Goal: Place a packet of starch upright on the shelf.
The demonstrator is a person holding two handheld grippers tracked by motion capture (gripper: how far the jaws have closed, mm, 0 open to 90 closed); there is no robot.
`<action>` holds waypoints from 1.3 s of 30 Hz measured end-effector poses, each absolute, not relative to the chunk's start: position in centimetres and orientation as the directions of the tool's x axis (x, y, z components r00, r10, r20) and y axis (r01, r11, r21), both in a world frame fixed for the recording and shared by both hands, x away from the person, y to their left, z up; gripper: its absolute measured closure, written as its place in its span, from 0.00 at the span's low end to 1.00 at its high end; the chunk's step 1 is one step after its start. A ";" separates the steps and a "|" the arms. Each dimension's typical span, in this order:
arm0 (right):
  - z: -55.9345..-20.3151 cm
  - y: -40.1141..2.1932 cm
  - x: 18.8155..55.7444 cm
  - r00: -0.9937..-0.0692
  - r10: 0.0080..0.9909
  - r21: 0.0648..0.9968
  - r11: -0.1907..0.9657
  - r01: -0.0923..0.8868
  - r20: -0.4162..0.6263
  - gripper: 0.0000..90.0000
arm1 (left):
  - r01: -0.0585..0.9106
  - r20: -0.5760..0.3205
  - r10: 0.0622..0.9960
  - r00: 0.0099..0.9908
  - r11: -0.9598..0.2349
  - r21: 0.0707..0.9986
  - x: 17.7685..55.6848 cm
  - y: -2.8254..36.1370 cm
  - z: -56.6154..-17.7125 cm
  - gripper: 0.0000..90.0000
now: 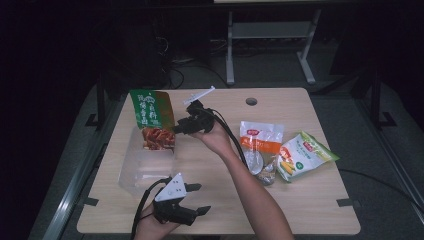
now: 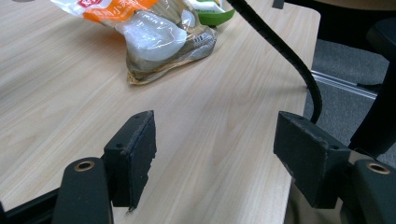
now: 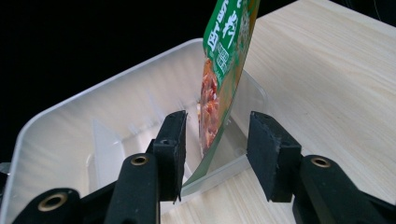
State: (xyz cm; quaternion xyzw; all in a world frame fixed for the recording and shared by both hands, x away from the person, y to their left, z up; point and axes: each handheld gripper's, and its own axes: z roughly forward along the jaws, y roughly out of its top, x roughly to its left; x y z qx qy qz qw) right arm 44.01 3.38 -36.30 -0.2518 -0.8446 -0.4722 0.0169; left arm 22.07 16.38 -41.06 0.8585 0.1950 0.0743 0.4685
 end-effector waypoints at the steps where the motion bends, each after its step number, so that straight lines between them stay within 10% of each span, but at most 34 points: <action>1: -36.1 2.9 43.9 -0.872 0.406 0.793 0.419 0.443 0.273 0.61 | 0.266 -0.055 0.407 0.912 -0.482 0.835 22.1 16.4 -41.1 0.32; 39: -35.6 -9.8 40.1 -0.841 0.463 0.788 0.389 0.477 0.280 0.44 | 0.276 -0.053 0.419 0.906 -0.493 0.825 22.5 16.5 -41.1 0.30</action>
